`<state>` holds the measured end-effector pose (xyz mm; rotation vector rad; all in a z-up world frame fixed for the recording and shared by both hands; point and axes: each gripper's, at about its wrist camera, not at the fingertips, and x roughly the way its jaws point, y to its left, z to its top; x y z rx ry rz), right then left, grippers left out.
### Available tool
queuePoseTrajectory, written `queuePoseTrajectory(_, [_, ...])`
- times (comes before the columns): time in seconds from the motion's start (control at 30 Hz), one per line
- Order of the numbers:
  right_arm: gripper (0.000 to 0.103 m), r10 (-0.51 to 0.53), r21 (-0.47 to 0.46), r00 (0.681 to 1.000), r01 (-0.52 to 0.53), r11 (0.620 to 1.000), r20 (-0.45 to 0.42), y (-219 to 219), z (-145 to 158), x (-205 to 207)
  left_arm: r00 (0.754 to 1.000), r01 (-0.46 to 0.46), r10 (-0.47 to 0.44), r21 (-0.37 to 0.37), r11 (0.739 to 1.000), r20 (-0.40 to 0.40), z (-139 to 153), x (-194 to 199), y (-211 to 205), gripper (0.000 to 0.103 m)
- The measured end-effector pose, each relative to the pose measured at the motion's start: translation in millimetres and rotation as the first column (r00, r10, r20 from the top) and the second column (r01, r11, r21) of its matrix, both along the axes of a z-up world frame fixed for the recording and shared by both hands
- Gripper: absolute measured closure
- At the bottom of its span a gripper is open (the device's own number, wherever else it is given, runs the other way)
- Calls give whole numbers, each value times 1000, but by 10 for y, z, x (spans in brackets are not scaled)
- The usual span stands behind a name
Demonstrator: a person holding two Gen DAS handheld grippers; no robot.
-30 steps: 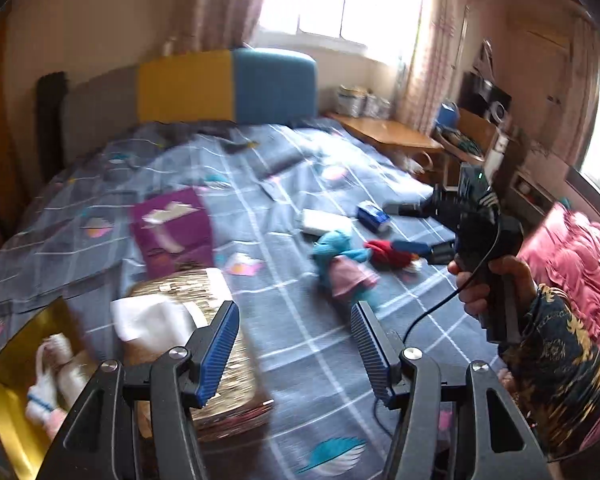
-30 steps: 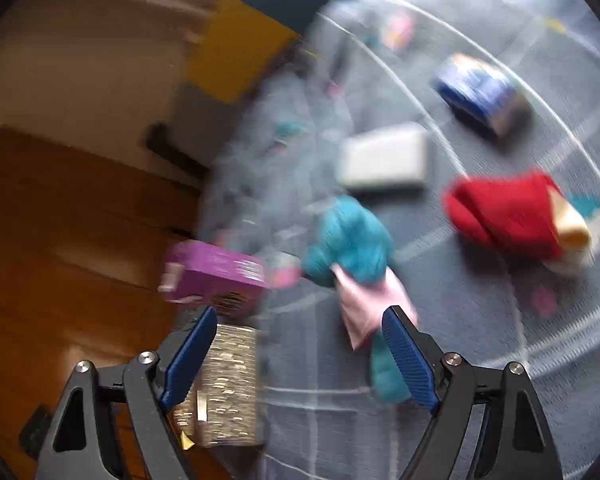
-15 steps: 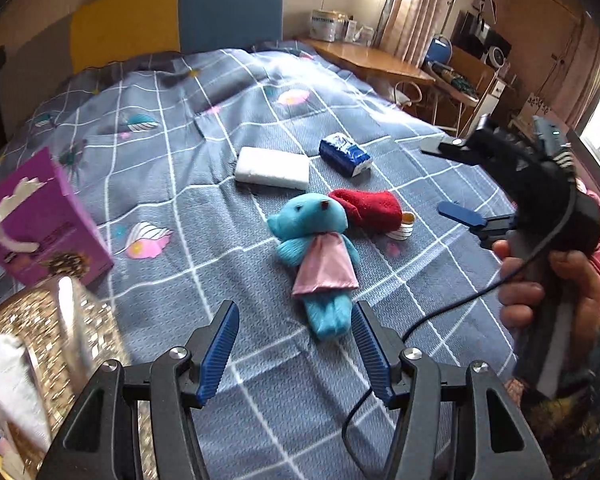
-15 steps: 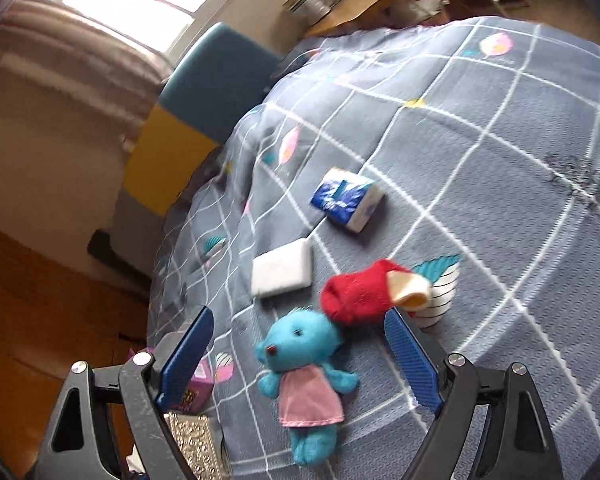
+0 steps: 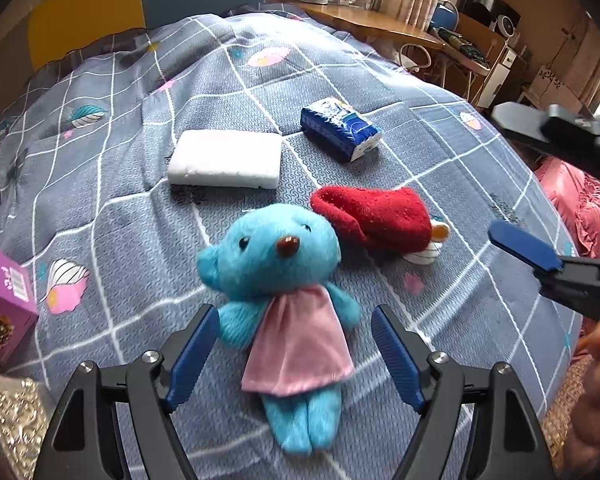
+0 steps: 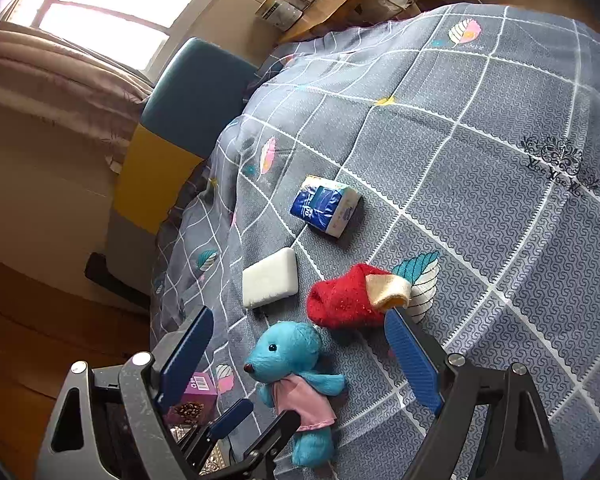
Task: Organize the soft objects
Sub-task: 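Move the left gripper to the blue teddy bear and grasp it, then carry the teddy bear into the gold tray with the left gripper while the right gripper grasps the white sponge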
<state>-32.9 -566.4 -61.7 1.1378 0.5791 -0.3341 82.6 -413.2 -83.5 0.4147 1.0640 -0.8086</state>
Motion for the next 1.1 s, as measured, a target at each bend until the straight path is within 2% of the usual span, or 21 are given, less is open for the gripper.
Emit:
queuePoseTrajectory(0.1, [15, 11, -2, 1000, -11, 1000, -5, 16, -5, 29, 1000, -4, 4, 31, 999, -3, -148, 61, -102, 23])
queuePoseTrajectory(0.13, [15, 13, -5, 1000, -13, 1000, -7, 22, -5, 37, 1000, -12, 12, 45, 999, -6, -205, 89, -106, 31])
queuePoseTrajectory(0.2, [15, 16, -17, 1000, -16, 1000, -15, 32, -3, 51, 999, -35, 36, 53, 998, -11, -261, 129, -44, 54])
queuePoseTrajectory(0.3, [15, 19, -48, 999, -20, 999, -30, 50, 7, 73, 996, -47, 47, 6, 999, -70, -229, 162, 129, 62])
queuePoseTrajectory(0.4, [15, 24, -123, 996, -34, 992, -83, 104, 41, 126, 997, -41, 40, -8, 999, -61, -92, 167, 235, 63])
queuePoseTrajectory(0.5, [15, 27, -198, 988, -56, 979, -149, 171, 51, 182, 998, -41, 39, -39, 998, -44, 174, 240, 271, 63])
queuePoseTrajectory(0.63, [15, 34, -225, 979, -80, 971, -201, 205, 3, 224, 996, -87, 85, -75, 993, -30, 573, 544, 301, 63])
queuePoseTrajectory(0.73, [15, 44, -222, 972, -97, 970, -232, 210, -55, 252, 986, -168, 168, -118, 979, -8, 946, 909, 422, 63])
queuePoseTrajectory(0.87, [15, 58, -225, 963, -120, 967, -261, 230, -97, 296, 955, -275, 290, -191, 942, 57, 1478, 1398, 770, 63])
queuePoseTrajectory(0.93, [15, 66, -229, 960, -131, 965, -272, 245, -106, 313, 931, -328, 354, -219, 919, 90, 1707, 1626, 989, 63])
queuePoseTrajectory(1.1, [15, 80, -257, 954, -158, 954, -290, 295, -97, 357, 861, -449, 490, -244, 859, 140, 1992, 2032, 1673, 63])
